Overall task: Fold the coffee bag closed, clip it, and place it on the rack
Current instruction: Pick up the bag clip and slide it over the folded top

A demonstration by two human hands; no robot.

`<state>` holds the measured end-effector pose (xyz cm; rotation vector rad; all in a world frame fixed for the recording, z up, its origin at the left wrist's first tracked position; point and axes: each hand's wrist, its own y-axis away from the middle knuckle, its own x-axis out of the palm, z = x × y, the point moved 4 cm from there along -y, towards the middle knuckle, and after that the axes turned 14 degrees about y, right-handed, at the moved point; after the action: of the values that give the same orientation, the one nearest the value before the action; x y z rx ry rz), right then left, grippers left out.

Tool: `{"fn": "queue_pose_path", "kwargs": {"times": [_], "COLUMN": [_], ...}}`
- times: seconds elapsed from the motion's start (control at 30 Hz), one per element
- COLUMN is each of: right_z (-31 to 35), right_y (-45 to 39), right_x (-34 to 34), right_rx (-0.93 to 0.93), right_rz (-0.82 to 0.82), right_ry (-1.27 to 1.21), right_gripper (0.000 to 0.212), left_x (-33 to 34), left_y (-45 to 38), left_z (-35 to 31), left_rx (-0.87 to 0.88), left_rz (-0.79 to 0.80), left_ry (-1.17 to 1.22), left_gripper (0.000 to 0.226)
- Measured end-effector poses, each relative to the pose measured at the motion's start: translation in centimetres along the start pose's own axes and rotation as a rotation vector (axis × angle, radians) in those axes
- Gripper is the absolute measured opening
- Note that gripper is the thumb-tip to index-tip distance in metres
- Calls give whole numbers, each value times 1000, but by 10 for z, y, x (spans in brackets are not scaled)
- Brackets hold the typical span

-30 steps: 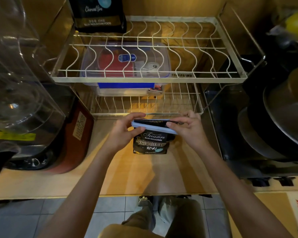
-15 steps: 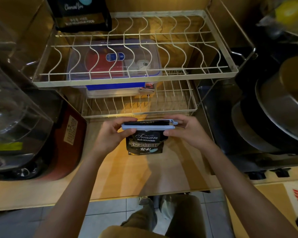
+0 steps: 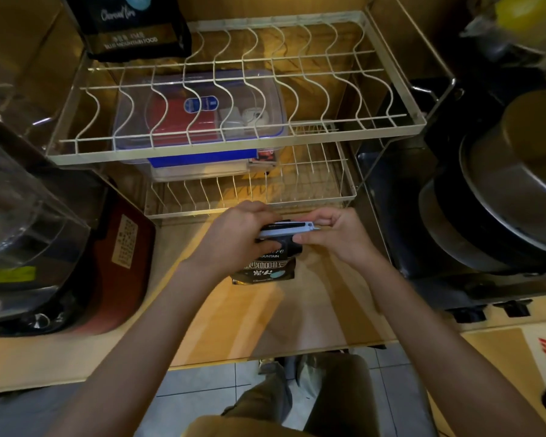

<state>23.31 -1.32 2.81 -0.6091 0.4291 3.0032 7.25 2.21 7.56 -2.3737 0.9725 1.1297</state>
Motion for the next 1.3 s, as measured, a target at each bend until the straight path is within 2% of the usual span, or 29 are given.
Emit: {"fn": "queue_pose_path", "kwargs": {"times": [0.13,0.3,0.67,0.97,1.1,1.3], "right_z": [0,2,7,5,11,20], "right_y": [0,5,9,10,5,8], "right_x": [-1,-4,-10,-3,-5,-8], "right_rx": [-21,-49,-334,-398,-429,-626], "right_rz": [9,41,-115,-227,-130,15], "right_ry": [11,13,480,410,542,921], "right_gripper": [32,37,31,28,26,36], "left_x": [11,10,9,1,1,1], "left_y": [-11,-16,-16,-13,-15,-16], "left_z": [-10,-9,-9,-6,-4,-4], "left_rx": [-13,-44,-17,36,65,112], "left_rz": [29,65,108,70,90,101], "left_ry": [-86,-43,-81,-20,-18,-2], "left_gripper": [35,29,28,28,27,23]}}
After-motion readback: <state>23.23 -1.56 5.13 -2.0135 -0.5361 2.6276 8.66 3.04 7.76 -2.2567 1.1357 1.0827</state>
